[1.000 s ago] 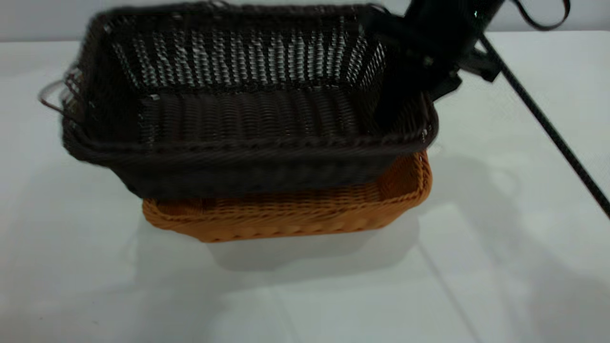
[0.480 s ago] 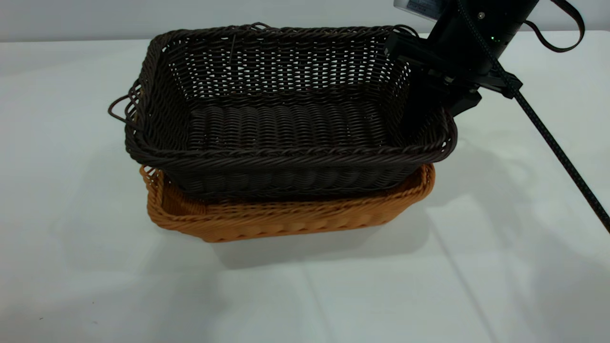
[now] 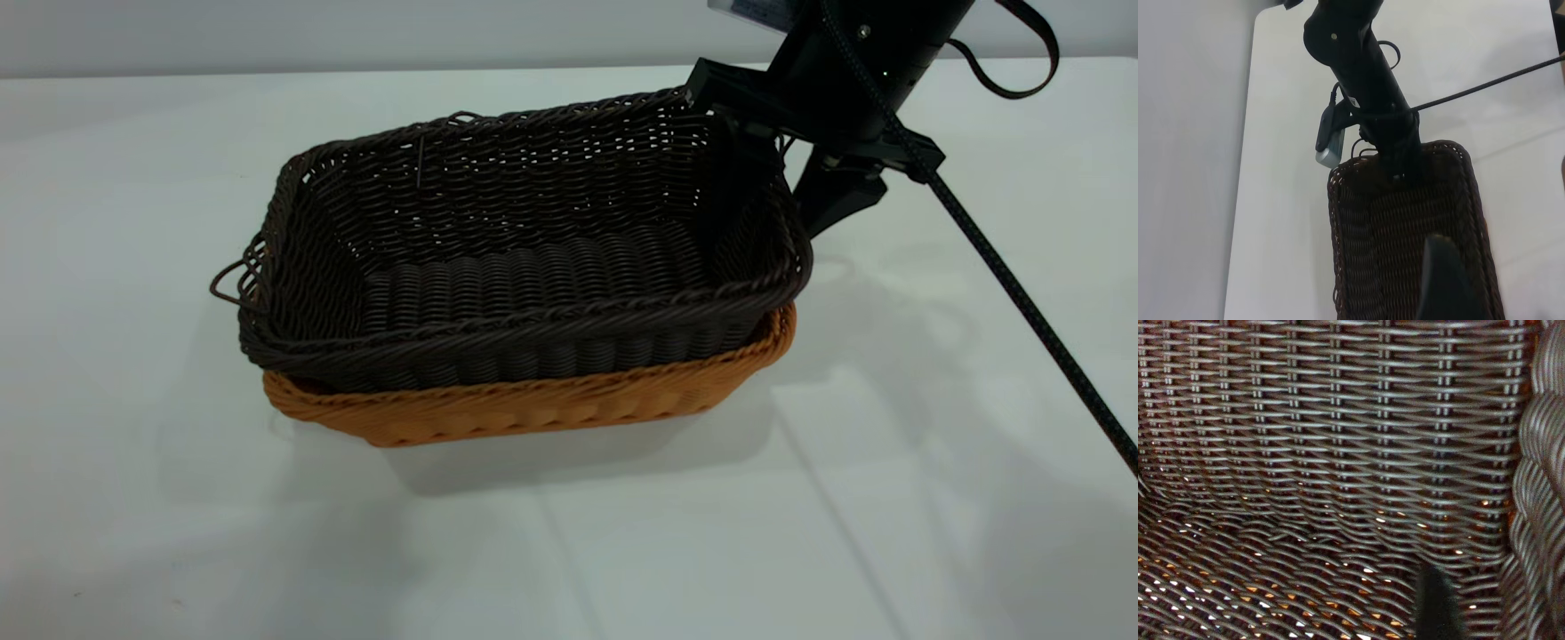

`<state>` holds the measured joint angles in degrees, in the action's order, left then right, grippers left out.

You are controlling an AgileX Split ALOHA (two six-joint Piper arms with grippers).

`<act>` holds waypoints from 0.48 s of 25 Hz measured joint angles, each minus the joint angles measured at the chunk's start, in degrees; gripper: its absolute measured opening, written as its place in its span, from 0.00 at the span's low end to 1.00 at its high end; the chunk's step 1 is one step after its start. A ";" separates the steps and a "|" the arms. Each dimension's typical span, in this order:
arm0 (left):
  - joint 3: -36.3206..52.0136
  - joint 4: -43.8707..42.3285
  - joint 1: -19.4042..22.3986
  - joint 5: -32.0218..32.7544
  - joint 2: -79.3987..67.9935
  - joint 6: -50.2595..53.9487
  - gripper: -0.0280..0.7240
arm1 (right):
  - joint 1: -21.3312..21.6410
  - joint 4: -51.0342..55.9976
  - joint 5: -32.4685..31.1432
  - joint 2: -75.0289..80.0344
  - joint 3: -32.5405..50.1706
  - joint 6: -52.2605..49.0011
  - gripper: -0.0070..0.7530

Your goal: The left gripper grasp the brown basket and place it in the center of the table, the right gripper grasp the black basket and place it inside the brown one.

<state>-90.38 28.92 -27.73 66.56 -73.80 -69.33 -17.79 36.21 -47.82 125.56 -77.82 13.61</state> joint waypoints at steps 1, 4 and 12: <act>0.00 0.00 0.00 0.00 0.00 0.00 0.58 | 0.00 0.00 -0.16 -0.08 0.00 0.00 0.57; 0.00 -0.16 0.00 0.00 0.06 0.00 0.58 | 0.00 -1.71 -1.53 -2.04 0.00 0.44 0.68; 0.00 -7.46 0.00 0.00 5.53 12.45 0.58 | 0.00 -9.04 -8.77 -19.43 0.00 0.62 0.73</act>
<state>-90.38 21.46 -27.73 66.56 -68.26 -56.88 -17.79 27.18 -56.58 106.13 -77.82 14.22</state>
